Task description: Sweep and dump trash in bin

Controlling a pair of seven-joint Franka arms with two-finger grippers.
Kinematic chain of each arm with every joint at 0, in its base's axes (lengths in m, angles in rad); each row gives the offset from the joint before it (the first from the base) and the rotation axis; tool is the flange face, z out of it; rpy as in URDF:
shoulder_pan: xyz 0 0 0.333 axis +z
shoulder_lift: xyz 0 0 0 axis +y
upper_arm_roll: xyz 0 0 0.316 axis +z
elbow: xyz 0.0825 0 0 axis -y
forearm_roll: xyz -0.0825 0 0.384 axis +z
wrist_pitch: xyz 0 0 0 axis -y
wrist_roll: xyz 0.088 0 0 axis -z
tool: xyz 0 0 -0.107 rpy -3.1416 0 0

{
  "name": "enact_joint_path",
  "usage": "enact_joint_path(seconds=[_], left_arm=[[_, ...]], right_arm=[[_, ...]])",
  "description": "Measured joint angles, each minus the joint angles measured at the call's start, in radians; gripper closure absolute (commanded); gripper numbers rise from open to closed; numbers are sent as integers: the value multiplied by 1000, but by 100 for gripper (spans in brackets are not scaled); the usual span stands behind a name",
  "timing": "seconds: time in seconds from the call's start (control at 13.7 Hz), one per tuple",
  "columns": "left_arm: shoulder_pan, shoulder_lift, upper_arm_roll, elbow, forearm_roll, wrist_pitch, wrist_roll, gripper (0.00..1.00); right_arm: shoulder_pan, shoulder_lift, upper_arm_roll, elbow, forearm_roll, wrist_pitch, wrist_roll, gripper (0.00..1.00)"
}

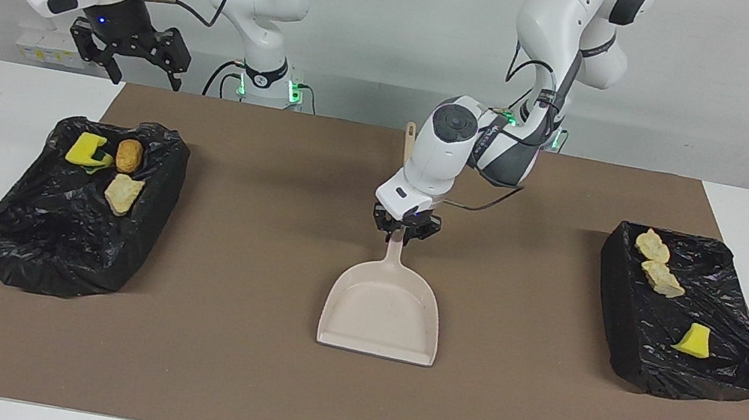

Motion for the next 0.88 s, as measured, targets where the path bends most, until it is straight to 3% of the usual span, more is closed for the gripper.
enact_joint_path(seconds=[0.22,0.51,0.88], left_arm=[[21,-31,25,2,0,-39,-14,0],[161,-114,32,1,0,-165,0,0],[342,-162,36,-1,0,-273,223,0]], right_arm=[[0,0,0,0,1,0,0,0],[0,0,0,0,1,0,0,0],[0,0,0,0,2,0,0,0]])
